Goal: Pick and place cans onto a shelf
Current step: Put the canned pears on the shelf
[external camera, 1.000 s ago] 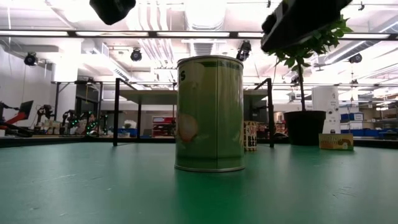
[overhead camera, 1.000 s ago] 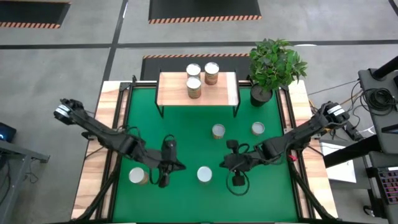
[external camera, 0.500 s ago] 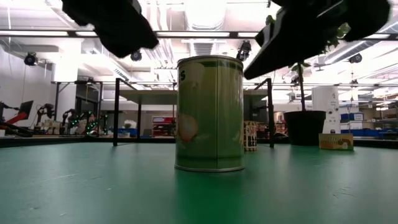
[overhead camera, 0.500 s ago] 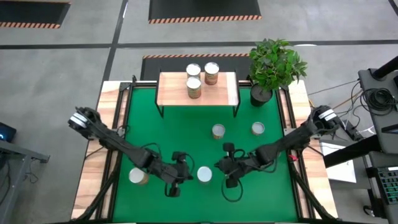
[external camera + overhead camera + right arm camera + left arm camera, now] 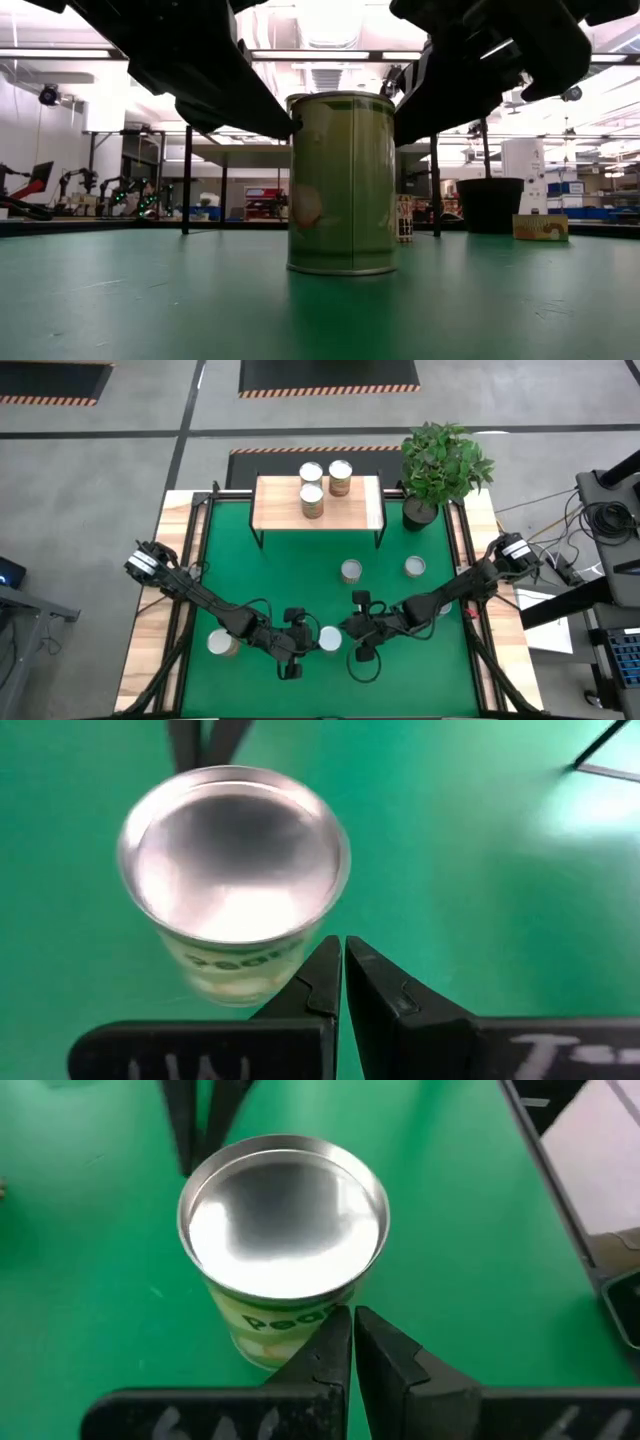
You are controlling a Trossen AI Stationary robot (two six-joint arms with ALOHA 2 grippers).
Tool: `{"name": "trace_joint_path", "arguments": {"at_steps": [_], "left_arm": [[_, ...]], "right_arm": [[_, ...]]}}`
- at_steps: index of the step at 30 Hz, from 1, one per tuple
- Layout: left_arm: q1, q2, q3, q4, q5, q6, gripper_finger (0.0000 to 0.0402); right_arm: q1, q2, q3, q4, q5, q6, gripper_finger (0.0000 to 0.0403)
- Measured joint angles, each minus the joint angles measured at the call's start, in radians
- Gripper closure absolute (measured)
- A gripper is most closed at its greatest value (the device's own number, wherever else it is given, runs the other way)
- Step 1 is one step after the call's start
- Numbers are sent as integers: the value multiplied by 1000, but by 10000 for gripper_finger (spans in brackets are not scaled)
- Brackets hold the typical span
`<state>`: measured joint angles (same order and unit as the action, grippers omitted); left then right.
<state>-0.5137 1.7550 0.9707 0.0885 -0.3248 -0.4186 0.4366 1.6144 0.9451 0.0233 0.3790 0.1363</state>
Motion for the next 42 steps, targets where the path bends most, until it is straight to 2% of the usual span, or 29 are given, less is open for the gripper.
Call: {"name": "trace_joint_path", "arguments": {"at_steps": [7,18,21,28,33,37,42], "left_arm": [[4,-19,0,-26,-78,22,402],[26,-21,-1,-101,-127,35,402],[25,-22,-1,-109,-126,35,402],[25,-40,-1,-178,-101,22,402],[12,-58,-1,-169,-1,16,402],[-2,-48,0,-122,32,17,402],[-9,-42,0,-81,55,17,402]], "right_arm": [[44,-6,12,-32,-20,57,394],[106,-10,19,-22,-11,163,394],[119,-16,19,-49,-12,173,394],[122,-30,100,-246,-11,179,394],[122,-30,140,-307,-12,139,389],[119,-30,125,-295,-12,143,360],[119,-30,66,-215,-11,178,283]]}}
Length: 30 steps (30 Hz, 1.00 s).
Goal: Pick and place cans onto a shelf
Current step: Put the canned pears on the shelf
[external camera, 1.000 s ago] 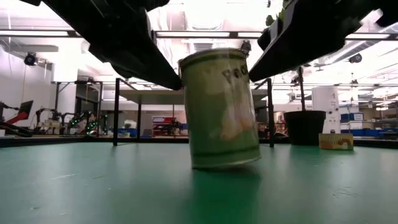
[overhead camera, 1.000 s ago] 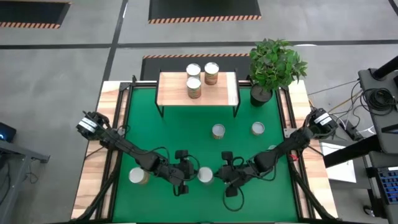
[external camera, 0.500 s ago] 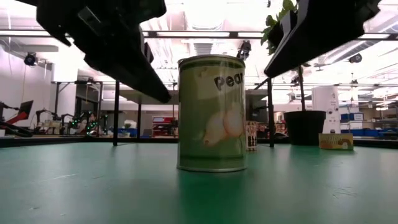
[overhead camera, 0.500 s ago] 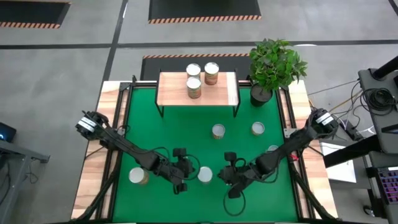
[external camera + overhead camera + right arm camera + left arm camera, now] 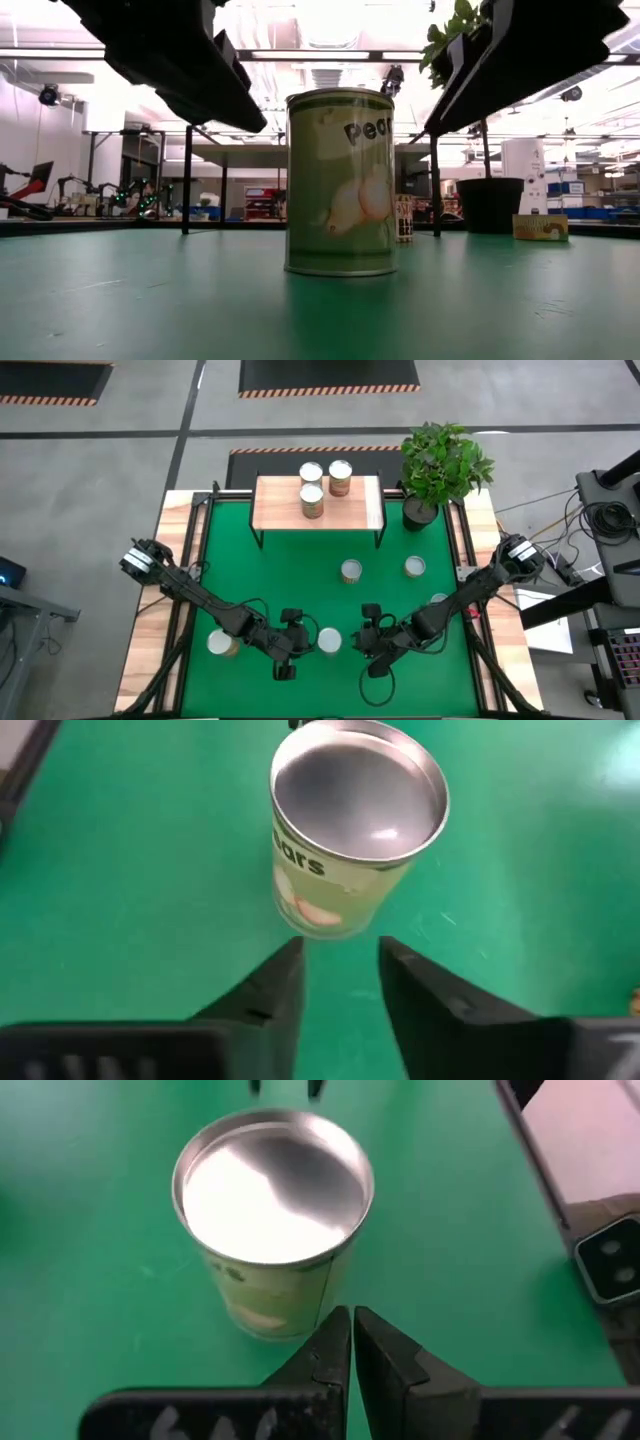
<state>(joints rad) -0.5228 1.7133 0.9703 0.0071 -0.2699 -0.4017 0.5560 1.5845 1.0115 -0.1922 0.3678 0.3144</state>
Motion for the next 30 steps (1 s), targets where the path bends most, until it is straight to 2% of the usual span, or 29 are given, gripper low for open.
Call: {"name": "trace_joint_path", "arguments": {"at_steps": [4,9,14,19,25,30], "left_arm": [[2,0,0,21,-4,0,402],[14,0,0,21,-62,1,402],[18,0,0,21,-91,9,402],[18,0,-2,21,-134,20,402],[25,0,-3,21,-140,27,402],[30,0,-3,18,-140,31,402]], "right_arm": [[-4,0,-71,127,22,-10,210],[-35,1,-142,257,44,-11,130],[-59,1,-211,448,37,-37,74],[-66,23,-237,529,18,-37,59],[-66,123,-236,688,17,-87,66],[-85,148,-222,762,15,-103,73]]}}
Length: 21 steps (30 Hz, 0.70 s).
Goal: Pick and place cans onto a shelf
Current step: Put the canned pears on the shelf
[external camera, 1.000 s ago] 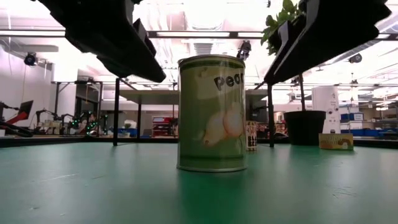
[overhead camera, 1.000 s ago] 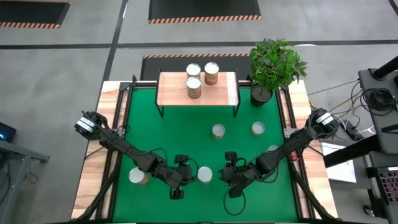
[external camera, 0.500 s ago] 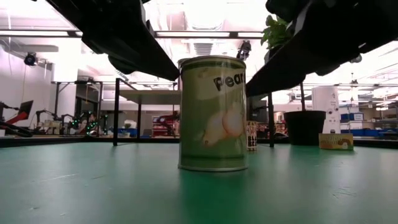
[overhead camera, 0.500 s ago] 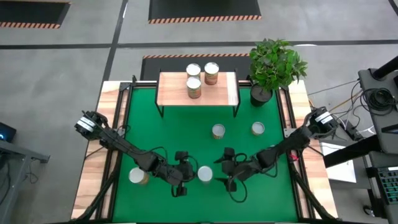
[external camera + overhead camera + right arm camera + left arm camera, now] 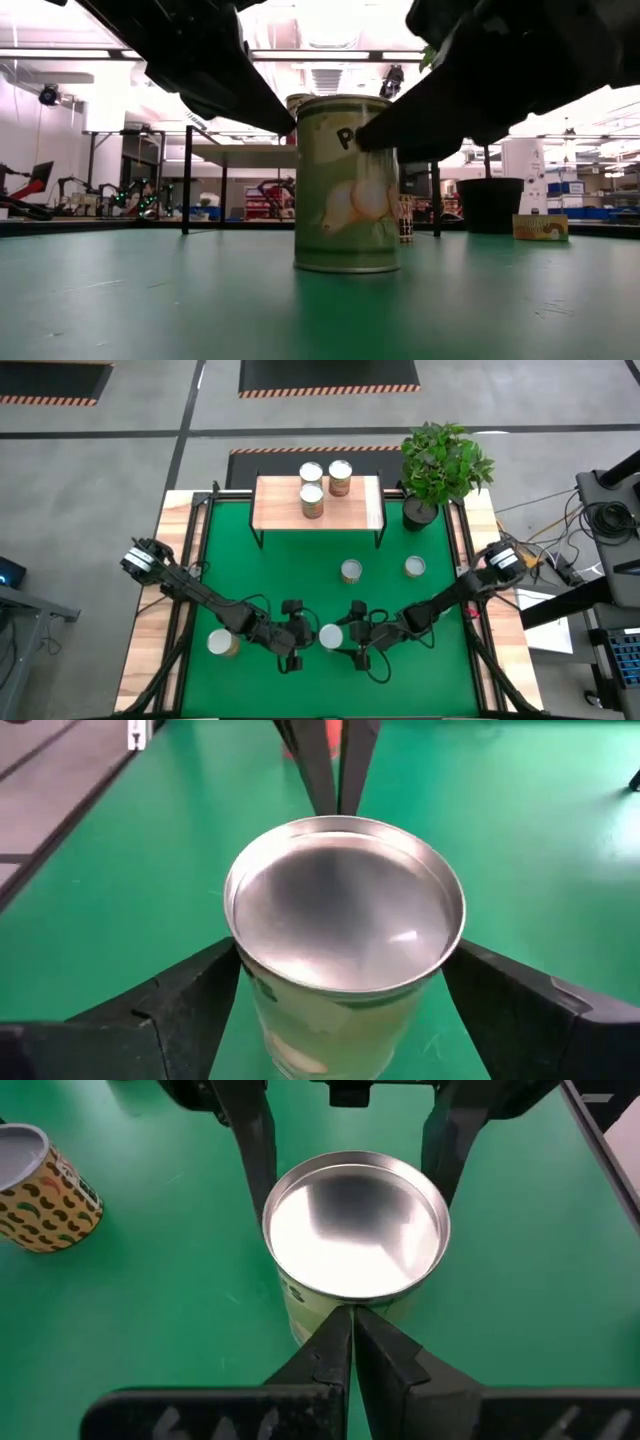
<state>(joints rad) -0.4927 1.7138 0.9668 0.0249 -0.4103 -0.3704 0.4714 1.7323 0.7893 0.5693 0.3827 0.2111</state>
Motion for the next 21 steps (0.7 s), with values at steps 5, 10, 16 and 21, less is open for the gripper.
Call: {"name": "trace_joint_path", "arguments": {"at_steps": [5,10,16,21], "left_arm": [[0,0,0,-2,0,10,402],[-1,0,0,-2,1,10,402],[-2,0,0,-6,1,11,402],[-2,-9,-1,-8,1,24,402]], "right_arm": [[-15,7,15,-3,-46,-4,76],[-12,4,30,-6,-63,-15,76],[-14,4,36,-9,-76,-22,108],[-16,-1,36,-11,-76,-20,124]]}}
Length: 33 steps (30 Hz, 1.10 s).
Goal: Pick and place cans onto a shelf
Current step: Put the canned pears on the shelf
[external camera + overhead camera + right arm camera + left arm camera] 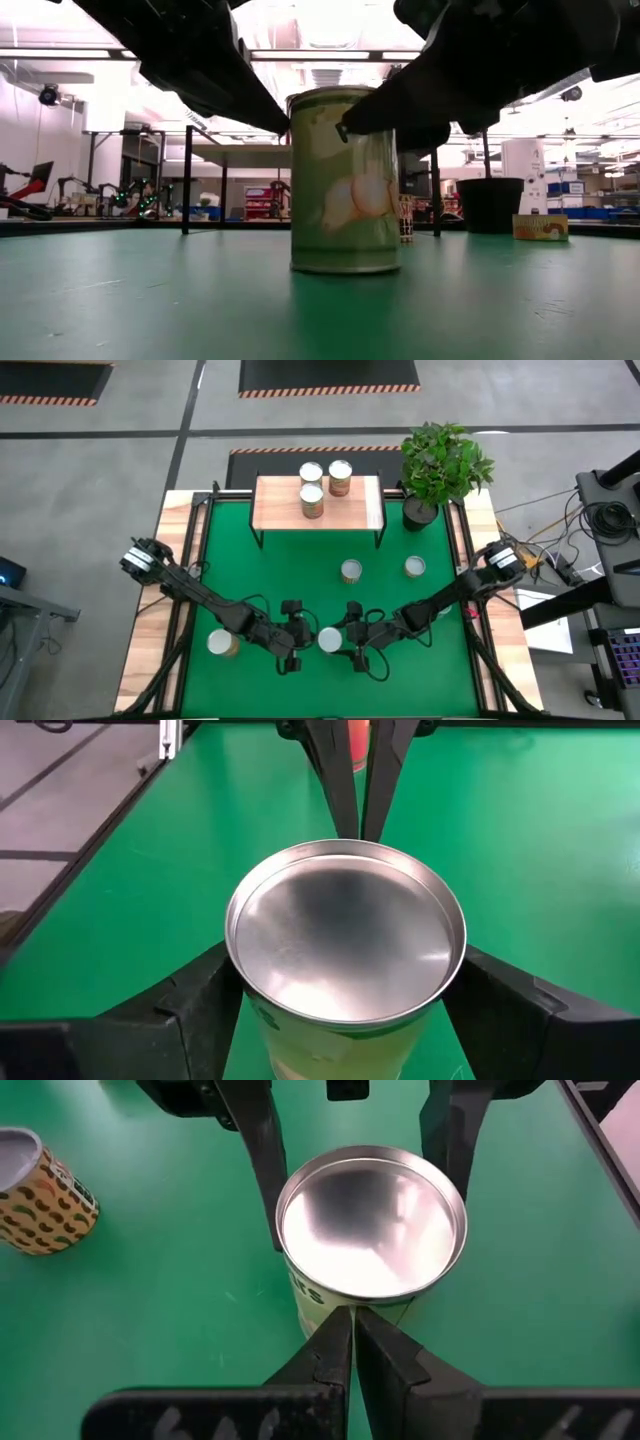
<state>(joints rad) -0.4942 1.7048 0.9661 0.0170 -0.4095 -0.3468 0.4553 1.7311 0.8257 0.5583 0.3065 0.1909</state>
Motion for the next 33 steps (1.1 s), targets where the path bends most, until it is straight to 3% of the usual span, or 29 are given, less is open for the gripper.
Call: {"name": "trace_joint_path", "arguments": {"at_steps": [7,15,21,29,33], "left_arm": [[-11,-138,0,-92,-5,85,402],[-46,-316,0,-113,-212,304,402],[-45,-392,0,-105,-307,409,402],[-44,-414,-5,-105,-318,449,402],[-44,-415,-7,-112,-318,463,402]], "right_arm": [[-3,-146,2,-153,7,14,109],[-51,-445,92,-577,231,21,109],[-217,-543,174,-704,236,-40,110],[-501,-518,253,-717,231,-124,110],[-626,-493,259,-691,115,-121,110]]}}
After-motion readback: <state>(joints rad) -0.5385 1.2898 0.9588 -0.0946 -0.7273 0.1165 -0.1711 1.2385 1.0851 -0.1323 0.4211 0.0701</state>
